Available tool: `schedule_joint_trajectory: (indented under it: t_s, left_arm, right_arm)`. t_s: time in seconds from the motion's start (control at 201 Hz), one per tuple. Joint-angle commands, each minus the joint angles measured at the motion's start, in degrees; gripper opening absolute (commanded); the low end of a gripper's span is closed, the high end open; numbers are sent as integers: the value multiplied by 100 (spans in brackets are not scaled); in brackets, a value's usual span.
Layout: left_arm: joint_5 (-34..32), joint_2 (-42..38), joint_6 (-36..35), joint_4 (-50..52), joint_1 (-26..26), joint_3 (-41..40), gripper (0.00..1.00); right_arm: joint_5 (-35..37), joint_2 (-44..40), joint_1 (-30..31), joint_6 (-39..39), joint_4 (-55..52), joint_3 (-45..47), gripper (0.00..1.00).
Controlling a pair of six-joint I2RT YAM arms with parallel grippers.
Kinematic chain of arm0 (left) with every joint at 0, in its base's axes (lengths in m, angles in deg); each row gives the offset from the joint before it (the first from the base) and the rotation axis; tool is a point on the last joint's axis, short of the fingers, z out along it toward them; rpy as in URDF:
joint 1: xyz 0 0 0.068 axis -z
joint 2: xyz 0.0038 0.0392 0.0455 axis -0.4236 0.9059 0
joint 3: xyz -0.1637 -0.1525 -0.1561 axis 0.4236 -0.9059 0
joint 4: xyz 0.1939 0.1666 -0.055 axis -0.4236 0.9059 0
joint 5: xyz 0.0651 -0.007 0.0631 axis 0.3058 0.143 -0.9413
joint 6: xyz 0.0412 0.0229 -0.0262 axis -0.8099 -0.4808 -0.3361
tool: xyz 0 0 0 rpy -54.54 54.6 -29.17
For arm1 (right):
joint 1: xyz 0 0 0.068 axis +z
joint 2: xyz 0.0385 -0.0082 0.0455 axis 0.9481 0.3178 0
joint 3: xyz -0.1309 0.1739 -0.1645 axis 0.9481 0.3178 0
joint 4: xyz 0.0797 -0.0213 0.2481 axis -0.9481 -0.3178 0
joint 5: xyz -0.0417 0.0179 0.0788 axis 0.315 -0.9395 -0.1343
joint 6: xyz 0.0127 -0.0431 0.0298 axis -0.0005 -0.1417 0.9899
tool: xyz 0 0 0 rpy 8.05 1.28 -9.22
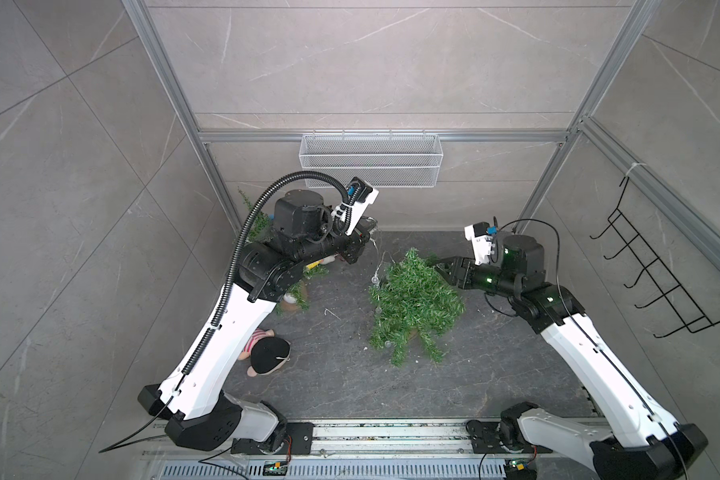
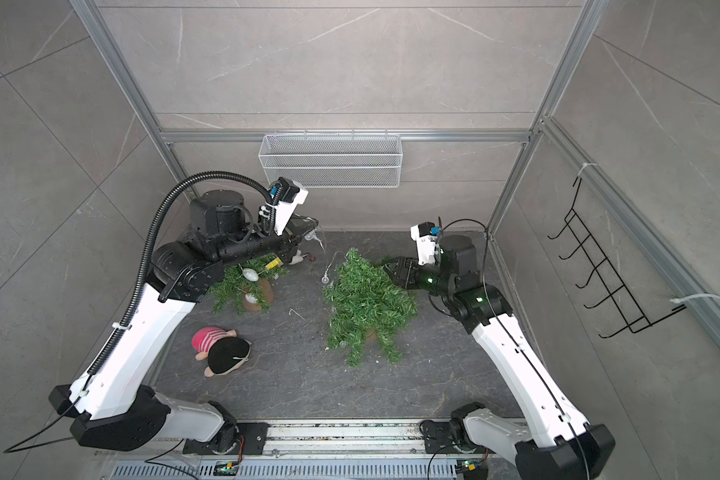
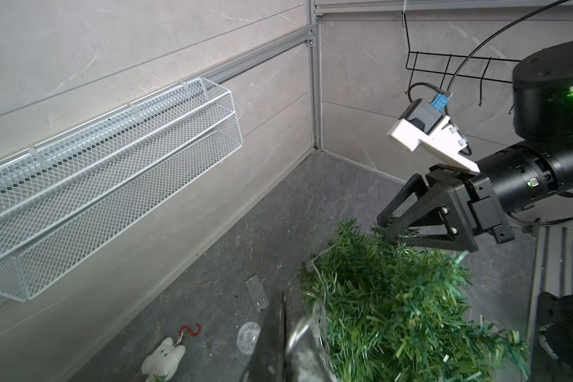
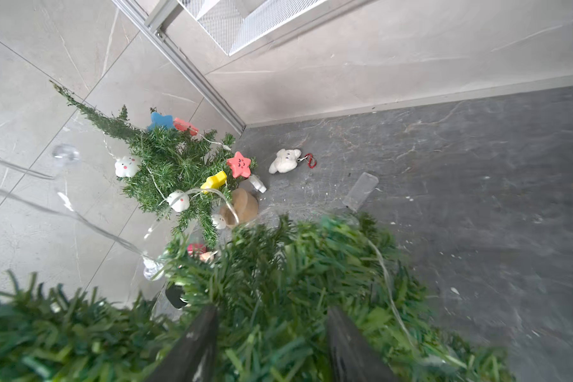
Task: Wrap string light around the christmas tree
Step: Adjust the Christmas tree at the center of the board, then pick up the light string from the center of the board.
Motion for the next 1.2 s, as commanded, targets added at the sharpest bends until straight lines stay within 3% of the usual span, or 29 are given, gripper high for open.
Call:
schedule_joint_trajectory:
  t_s: [0.0, 0.338, 0.508, 0.637, 0.776, 1.0, 1.194]
  left_arm:
    - [246, -330, 297, -536, -16, -260, 0]
    - [367, -219, 528, -706, -14, -746, 0]
    - [366, -236, 588, -698, -15, -834, 0]
    - [242, -290, 570, -796, -10, -881, 0]
    - [222, -206, 624, -846, -14, -862, 0]
    - [131, -130, 619, -912, -11, -814, 0]
    - [-50, -229, 577, -934, -66, -1022, 0]
  right_arm:
    - [351, -365, 32, -43, -649, 73, 52]
    - [577, -119, 53, -370, -1326, -311, 55]
    - [388, -24, 71, -777, -1932, -1102, 55]
    - [-104, -243, 362, -759, -1587, -1023, 54]
    - [-131, -240, 974, -678, -1211, -1167, 52]
    - [977, 845, 2363, -1097, -1225, -2220, 51]
    - [2571, 2039, 3083, -1847, -1246, -3310, 54]
